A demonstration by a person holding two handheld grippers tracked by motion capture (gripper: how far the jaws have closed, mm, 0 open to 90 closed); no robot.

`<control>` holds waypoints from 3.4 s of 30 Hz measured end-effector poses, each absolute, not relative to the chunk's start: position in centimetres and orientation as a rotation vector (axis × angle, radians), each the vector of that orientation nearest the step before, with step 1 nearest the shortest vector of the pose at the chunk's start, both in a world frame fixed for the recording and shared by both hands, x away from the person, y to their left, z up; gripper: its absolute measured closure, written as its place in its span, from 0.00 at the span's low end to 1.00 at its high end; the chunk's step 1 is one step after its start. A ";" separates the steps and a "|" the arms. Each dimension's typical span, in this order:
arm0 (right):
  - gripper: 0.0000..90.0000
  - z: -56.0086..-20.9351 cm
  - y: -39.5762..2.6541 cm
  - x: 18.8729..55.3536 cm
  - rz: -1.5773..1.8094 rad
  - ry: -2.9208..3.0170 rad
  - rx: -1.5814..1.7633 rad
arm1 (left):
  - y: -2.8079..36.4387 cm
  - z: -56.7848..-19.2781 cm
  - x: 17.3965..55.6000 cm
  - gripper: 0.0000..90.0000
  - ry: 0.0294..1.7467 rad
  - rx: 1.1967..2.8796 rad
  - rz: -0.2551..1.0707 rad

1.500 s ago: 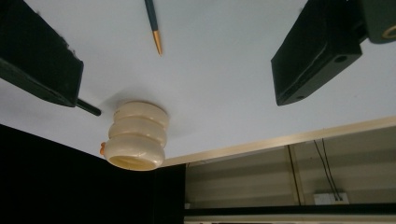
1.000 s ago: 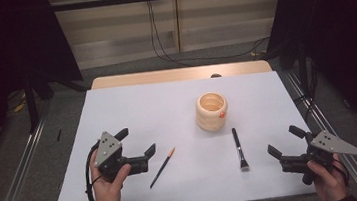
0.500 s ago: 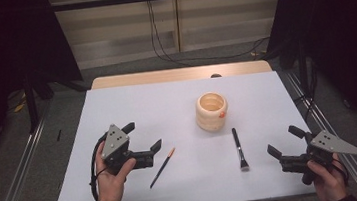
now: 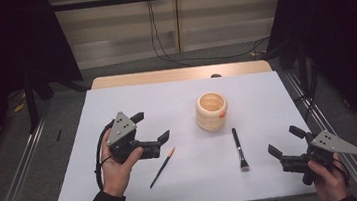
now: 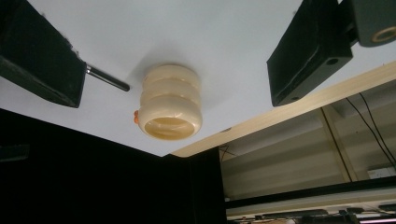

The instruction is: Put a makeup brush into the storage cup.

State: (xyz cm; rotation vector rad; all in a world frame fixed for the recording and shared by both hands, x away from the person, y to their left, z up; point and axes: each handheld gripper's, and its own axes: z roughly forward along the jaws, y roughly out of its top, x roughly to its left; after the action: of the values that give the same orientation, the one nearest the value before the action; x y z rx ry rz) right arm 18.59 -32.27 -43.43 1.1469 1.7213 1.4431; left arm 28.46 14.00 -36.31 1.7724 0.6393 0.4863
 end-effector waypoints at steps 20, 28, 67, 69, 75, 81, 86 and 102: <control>0.01 -43.5 -32.3 18.7 1.448 1.734 1.148 | 11.3 -36.4 30.9 0.03 0.647 1.979 0.421; 0.01 -43.5 -32.3 18.6 1.450 1.731 1.151 | 10.6 -36.4 31.0 0.05 0.598 2.084 0.349; 0.01 -43.4 -32.3 18.5 1.435 1.726 1.136 | 10.6 -40.8 32.4 0.08 0.748 2.585 0.051; 0.01 -43.4 -32.3 18.5 1.434 1.722 1.136 | 10.6 -41.1 32.3 0.06 0.744 2.603 0.024; 0.01 -43.4 -32.2 18.4 1.432 1.732 1.134 | 10.6 -41.9 32.3 0.05 0.787 2.659 0.019; 0.01 -43.4 -32.2 18.5 1.420 1.726 1.134 | 10.5 -42.5 32.2 0.17 0.781 2.738 -0.021; 0.01 -43.4 -32.2 18.4 1.423 1.722 1.138 | 10.3 -42.9 32.1 0.23 0.795 2.767 0.002; 0.01 -43.4 -32.2 18.5 1.424 1.737 1.136 | 9.9 -43.8 31.9 0.62 0.904 2.758 -0.057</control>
State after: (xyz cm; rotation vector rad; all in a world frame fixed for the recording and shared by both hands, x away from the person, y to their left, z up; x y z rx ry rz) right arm 18.48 -32.23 -43.42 1.1360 1.7366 1.4245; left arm 31.90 9.93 -43.77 2.7580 0.9037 -0.0569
